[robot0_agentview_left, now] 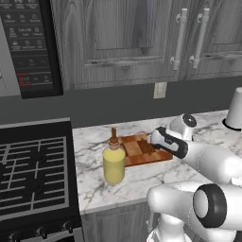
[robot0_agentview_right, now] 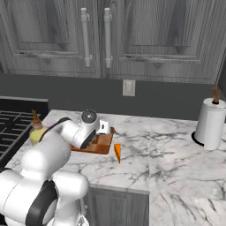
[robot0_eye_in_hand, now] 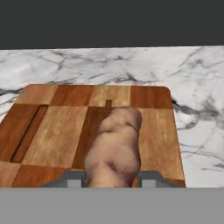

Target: Retrieve the reheated potato from the microwave, then place the potato, cheese, and condiment on the cutting board.

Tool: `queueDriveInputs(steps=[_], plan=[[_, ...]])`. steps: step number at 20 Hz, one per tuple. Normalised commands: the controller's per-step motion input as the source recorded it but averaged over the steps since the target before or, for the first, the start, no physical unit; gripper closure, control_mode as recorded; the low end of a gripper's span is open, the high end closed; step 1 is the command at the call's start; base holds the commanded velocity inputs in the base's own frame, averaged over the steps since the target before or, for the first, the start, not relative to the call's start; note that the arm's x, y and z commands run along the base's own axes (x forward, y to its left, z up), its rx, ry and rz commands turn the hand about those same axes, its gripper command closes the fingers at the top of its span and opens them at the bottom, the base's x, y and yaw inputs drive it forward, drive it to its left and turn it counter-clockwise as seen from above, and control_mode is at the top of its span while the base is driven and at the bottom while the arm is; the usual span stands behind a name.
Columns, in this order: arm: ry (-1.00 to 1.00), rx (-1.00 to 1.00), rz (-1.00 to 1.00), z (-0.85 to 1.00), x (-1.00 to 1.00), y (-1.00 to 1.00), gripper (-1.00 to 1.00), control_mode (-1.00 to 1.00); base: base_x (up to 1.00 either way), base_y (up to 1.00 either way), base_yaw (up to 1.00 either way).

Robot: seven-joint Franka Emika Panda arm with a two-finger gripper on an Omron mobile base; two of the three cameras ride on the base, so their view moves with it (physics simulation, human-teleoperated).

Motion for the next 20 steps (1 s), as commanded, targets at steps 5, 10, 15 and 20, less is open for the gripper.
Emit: queueDriveInputs(steps=[5,10,15,20], plan=[[0.08,-0.02,0.0,-0.36,0.5,-0.2,1.0,-1.0,0.0,0.0,0.0],[0.03,-0.01,0.0,-0.28,0.43,-0.09,1.0,-1.0,0.0,0.0,0.0],[0.0,0.0,0.0,-0.31,0.36,0.0,1.0,-1.0,0.0,0.0,0.0],[0.0,0.0,0.0,-0.39,0.32,0.0,1.0,-1.0,0.0,0.0,0.0]])
